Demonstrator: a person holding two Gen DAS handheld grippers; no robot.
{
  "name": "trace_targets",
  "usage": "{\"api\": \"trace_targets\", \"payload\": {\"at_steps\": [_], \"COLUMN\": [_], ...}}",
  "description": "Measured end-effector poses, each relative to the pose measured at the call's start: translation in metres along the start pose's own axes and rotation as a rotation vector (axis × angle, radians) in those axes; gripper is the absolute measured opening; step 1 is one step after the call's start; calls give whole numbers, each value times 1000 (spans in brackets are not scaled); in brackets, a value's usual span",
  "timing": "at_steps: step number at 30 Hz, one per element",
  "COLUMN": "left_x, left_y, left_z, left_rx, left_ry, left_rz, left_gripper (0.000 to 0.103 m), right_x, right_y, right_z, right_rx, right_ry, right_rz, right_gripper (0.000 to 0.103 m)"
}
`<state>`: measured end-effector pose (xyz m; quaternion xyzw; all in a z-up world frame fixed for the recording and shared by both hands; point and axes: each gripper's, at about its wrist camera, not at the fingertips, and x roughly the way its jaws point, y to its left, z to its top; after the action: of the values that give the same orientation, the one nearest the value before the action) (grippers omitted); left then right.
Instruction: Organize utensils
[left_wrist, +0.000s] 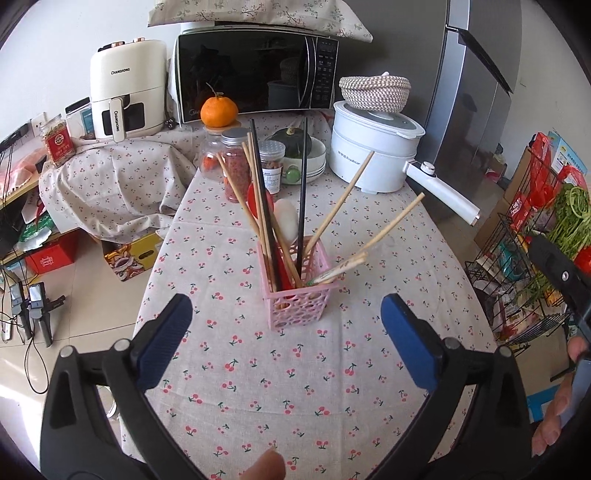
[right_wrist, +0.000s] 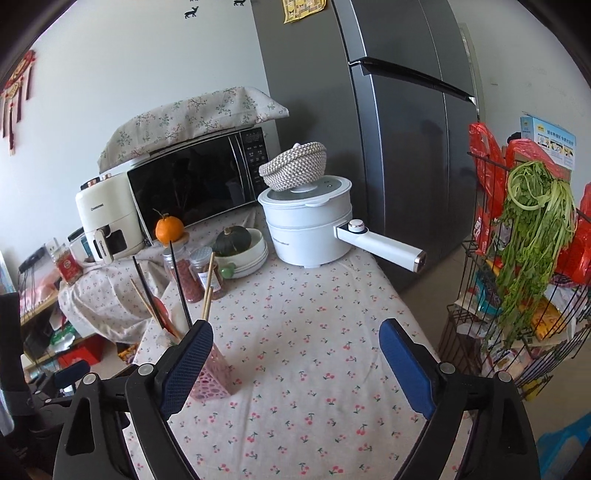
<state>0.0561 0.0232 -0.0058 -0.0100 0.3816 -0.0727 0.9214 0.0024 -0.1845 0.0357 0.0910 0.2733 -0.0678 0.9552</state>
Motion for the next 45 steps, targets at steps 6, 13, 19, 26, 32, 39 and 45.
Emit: {"api": "trace_targets", "payload": {"at_steps": [6, 13, 19, 26, 32, 39, 45], "left_x": [-21, -29, -30, -30, -32, -33, -33], "left_y": [-19, -32, -45, -45, -43, -42, -42], "left_z": [-11, -20, -23, -22, -22, -22, -20], "left_rx": [30, 14, 31, 30, 28, 34, 31], "left_ry": [-31, -52, -63, -73, -81, -81, -88], "left_rz": [30, 50, 51, 61, 67, 67, 68], "left_gripper": [102, 102, 102, 102, 102, 102, 102], "right_x": [-19, -26, -19, -14, -7, -5, 0], "right_y": [-12, -24, -25, -19, -20, -18, -18], "right_z": [-2, -5, -9, -12, -14, -16, -17], "right_rx": [-65, -103, -133, -180, -148, -143, -139], "right_ry": [38, 77, 109, 113, 153, 162, 173], "right_rz": [-3, 1, -7, -44, -6, -7, -11], "right_gripper": [103, 103, 103, 103, 103, 103, 103]}}
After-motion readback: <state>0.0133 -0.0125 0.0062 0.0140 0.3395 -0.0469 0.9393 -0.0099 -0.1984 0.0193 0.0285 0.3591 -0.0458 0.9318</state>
